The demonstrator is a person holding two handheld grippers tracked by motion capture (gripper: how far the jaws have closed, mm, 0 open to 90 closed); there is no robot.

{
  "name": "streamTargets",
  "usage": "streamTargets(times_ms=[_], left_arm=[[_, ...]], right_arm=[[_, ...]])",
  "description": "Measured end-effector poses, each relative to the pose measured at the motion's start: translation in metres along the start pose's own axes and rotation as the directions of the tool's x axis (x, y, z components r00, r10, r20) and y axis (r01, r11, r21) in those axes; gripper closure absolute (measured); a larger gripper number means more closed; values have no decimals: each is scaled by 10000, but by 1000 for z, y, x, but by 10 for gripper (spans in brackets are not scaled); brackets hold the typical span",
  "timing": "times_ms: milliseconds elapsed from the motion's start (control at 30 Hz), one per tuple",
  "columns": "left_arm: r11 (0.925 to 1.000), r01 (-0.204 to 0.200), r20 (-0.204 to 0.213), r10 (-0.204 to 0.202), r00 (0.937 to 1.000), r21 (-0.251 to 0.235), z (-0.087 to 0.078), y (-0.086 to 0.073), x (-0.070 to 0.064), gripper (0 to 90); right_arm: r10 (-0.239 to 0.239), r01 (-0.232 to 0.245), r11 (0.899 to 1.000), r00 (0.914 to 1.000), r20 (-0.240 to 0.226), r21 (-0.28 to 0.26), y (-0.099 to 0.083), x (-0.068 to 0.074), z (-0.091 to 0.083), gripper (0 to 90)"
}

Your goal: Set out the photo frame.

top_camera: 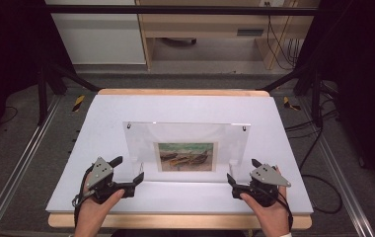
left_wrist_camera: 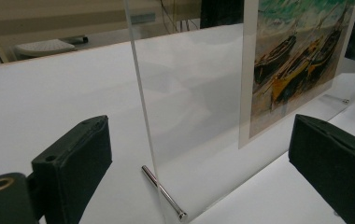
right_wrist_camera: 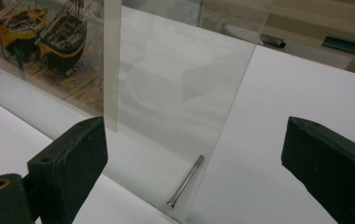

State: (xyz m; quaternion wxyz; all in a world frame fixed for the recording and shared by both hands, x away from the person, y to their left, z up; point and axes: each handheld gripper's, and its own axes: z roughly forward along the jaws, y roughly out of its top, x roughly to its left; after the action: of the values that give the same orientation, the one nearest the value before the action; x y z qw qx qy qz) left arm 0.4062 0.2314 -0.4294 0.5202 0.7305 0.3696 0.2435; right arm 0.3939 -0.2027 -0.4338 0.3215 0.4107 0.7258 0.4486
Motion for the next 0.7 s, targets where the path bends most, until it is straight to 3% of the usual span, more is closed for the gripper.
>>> streamTargets(times_ms=[367,700], left_arm=[[10000,-30,-42,29,10000,-93,-6,-1,1,54],[9999,-60,-303,57,9995,-96,-16,-3,9,50]], right_arm=[[-13,13,10000,9999,101,-14,-2,-1,-7,67],[90,-93,9999,9994,328,98,-9,-10,-16,62]])
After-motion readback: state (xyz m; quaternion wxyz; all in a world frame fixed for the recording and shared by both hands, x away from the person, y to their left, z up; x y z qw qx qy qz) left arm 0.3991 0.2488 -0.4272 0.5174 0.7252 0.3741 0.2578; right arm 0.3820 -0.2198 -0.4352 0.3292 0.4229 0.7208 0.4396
